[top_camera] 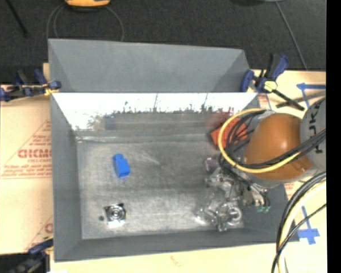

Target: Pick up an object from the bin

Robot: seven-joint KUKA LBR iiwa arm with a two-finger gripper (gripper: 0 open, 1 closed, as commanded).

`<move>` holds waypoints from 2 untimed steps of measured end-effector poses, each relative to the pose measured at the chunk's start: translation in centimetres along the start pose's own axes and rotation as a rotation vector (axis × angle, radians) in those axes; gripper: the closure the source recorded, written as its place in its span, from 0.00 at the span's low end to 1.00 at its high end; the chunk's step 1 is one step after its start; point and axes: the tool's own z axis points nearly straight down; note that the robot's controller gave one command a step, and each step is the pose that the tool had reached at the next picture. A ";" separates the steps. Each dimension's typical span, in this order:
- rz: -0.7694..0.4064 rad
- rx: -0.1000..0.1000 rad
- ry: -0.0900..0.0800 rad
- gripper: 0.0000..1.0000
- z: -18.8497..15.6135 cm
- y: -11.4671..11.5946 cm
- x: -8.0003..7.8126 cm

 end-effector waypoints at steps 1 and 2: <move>-0.187 0.012 0.010 1.00 -9.6 -5.2 -0.4; -0.170 0.009 0.020 1.00 -12.0 -5.3 -0.9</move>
Offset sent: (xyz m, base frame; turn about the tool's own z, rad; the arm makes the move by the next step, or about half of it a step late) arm 0.0037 -0.0513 0.0919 -0.1877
